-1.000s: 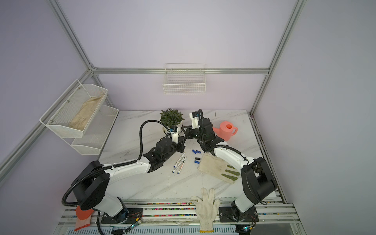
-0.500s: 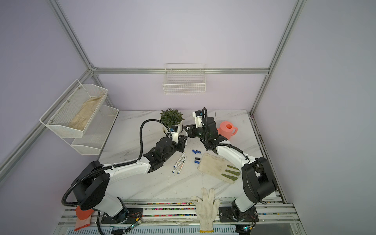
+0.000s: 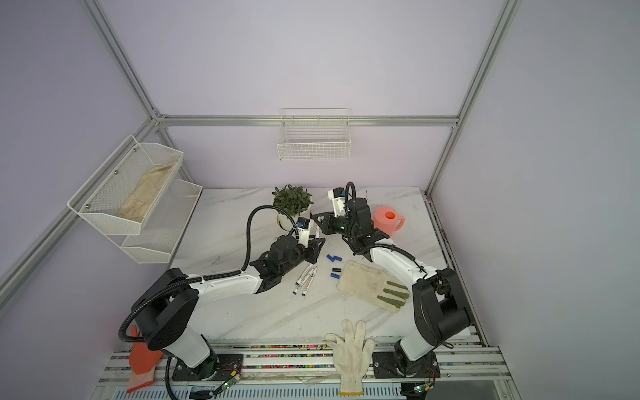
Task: Insert the pens into the pen caps
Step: 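Grasp one white marker with the left gripper and lift it upright, then hold the marker upright with the left gripper while the right gripper reaches to the caps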
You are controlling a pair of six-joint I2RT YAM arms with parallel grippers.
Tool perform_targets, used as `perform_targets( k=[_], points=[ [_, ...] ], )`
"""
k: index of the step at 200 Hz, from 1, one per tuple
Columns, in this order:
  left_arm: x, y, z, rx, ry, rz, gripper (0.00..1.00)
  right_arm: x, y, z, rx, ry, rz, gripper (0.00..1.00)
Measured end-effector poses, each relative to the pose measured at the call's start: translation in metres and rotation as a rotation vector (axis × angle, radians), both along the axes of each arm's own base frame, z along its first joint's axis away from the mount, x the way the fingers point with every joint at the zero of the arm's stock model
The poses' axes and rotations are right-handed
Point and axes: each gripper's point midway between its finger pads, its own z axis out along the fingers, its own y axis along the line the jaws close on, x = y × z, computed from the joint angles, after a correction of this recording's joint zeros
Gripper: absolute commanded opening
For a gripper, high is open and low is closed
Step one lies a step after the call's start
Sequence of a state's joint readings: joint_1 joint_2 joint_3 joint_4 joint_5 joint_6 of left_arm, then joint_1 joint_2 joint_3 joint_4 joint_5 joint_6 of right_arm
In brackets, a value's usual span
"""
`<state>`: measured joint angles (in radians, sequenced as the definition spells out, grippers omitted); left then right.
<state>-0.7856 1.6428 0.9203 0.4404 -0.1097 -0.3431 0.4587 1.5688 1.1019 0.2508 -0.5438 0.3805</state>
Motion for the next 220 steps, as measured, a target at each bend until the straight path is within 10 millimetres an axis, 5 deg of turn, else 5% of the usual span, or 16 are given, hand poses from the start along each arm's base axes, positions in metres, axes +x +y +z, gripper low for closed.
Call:
perform_targets(
  k=[29, 62, 88, 115, 145, 184, 220],
  points=[
    [-0.001, -0.002, -0.001, 0.008, -0.006, -0.014, 0.30, 0.000, 0.000, 0.000, 0.000, 0.000, 0.001, 0.00],
    [0.002, 0.000, 0.000, 0.001, -0.009, -0.008, 0.00, -0.001, 0.000, 0.001, 0.002, 0.000, 0.005, 0.00],
    [0.005, 0.002, 0.004, -0.014, -0.018, 0.006, 0.00, 0.000, -0.001, 0.004, 0.005, -0.008, -0.004, 0.00],
    [0.009, 0.009, 0.005, -0.038, -0.010, 0.085, 0.00, 0.004, -0.006, 0.001, -0.027, -0.011, -0.047, 0.56],
    [0.023, 0.043, -0.003, -0.048, 0.026, 0.300, 0.00, 0.007, -0.029, -0.011, -0.140, 0.001, -0.162, 0.61],
    [0.028, 0.093, -0.018, -0.023, 0.074, 0.539, 0.00, -0.006, -0.062, -0.057, -0.329, 0.090, -0.265, 0.58],
    [0.027, 0.108, -0.028, 0.005, 0.099, 0.611, 0.00, -0.037, -0.064, -0.125, -0.542, 0.241, -0.222, 0.57]
  ],
)
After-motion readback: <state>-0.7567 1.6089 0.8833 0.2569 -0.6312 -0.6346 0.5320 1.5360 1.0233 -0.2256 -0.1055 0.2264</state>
